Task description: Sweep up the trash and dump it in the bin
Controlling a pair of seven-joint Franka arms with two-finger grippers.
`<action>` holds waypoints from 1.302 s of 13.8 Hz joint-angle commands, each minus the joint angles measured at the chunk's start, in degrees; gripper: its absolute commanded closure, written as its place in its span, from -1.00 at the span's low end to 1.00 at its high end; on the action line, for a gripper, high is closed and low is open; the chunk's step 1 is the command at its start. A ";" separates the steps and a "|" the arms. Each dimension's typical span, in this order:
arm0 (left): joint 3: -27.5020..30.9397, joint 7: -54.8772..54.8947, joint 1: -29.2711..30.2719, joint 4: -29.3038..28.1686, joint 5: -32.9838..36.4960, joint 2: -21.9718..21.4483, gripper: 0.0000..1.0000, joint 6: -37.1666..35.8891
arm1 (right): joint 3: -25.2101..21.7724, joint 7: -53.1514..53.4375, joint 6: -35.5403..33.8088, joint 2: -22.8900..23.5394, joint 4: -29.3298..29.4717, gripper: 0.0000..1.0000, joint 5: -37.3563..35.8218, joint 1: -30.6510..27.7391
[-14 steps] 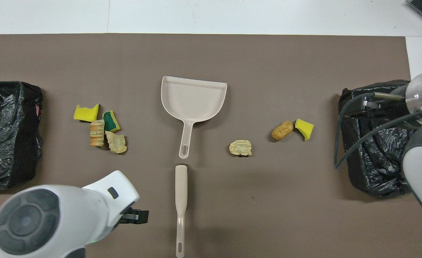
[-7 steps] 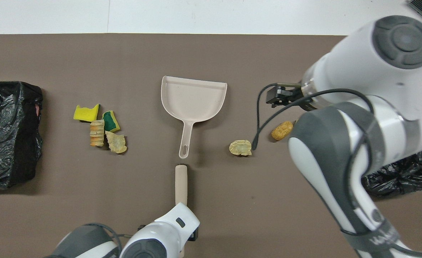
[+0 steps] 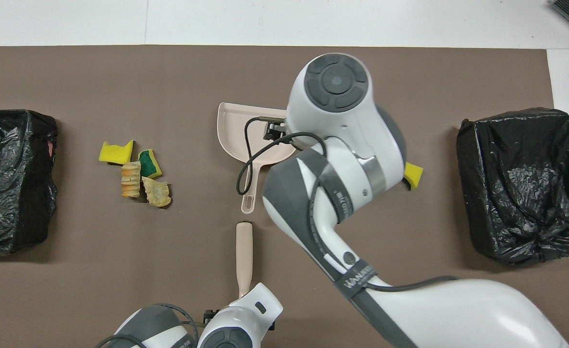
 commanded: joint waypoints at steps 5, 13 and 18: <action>0.96 1.81 -0.57 -0.98 -0.34 -0.94 1.00 -0.30 | -0.23 5.93 4.77 9.43 4.91 -1.00 -2.59 7.87; 0.96 2.43 -0.30 -0.89 -0.34 -0.94 1.00 -0.74 | 0.12 6.11 7.93 6.80 -3.18 -1.00 -3.03 8.23; 1.31 6.81 0.83 0.77 -0.25 -1.91 1.00 -5.65 | 0.12 5.85 8.55 5.83 -5.37 -1.00 -3.03 8.23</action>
